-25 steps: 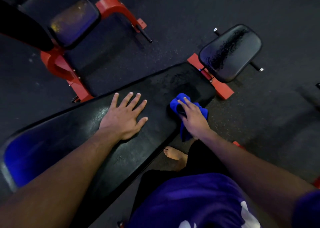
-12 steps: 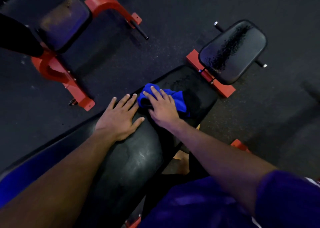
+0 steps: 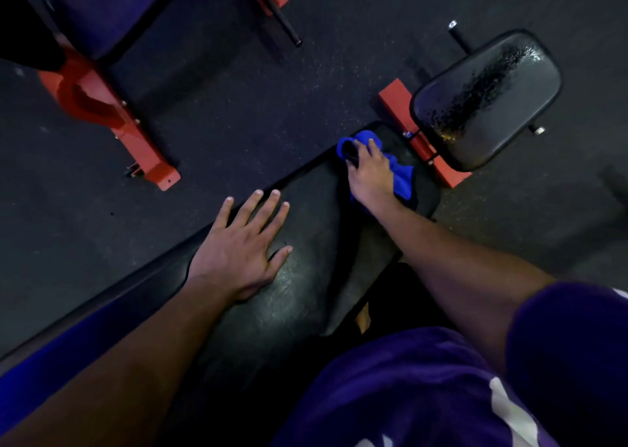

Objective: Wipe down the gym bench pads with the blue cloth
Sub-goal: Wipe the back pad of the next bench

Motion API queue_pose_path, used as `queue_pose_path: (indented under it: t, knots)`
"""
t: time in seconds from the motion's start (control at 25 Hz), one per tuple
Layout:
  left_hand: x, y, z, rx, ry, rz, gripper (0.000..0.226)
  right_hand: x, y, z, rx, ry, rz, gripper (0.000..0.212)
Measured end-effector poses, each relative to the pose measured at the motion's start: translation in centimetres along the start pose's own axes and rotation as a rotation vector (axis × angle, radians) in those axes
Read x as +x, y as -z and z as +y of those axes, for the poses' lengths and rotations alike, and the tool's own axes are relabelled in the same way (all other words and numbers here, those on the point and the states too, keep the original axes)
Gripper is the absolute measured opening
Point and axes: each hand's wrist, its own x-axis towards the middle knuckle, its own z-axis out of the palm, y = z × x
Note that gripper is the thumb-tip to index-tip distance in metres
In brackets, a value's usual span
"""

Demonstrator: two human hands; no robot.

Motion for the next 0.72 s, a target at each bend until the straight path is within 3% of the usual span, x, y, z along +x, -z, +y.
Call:
queue_pose_path:
  t: [0.16,0.24,0.32,0.48,0.56,0.72]
  knots:
    - [0.1,0.2,0.1,0.029,-0.002,-0.001,0.076,-7.7,-0.9,-2.8,-0.004,0.345,-0.056,0.069]
    - [0.1,0.4,0.2,0.041,0.0,-0.012,0.076,-7.5,-0.7,-1.9,-0.008,0.465,-0.064,0.072]
    - [0.1,0.3,0.2,0.039,0.0,-0.014,0.076,-4.6,-0.5,-0.1,-0.048,0.461,-0.045,0.069]
    - [0.1,0.2,0.1,0.036,0.001,-0.011,0.078,2.4,0.4,1.2,-0.006,0.163,-0.036,0.056]
    - [0.1,0.2,0.3,0.038,-0.003,-0.007,0.078,2.3,0.5,0.2,0.03,0.106,-0.036,0.056]
    - [0.2,0.3,0.3,0.074,-0.016,-0.008,0.077,-3.4,0.3,-0.4,0.043,0.373,-0.063,0.064]
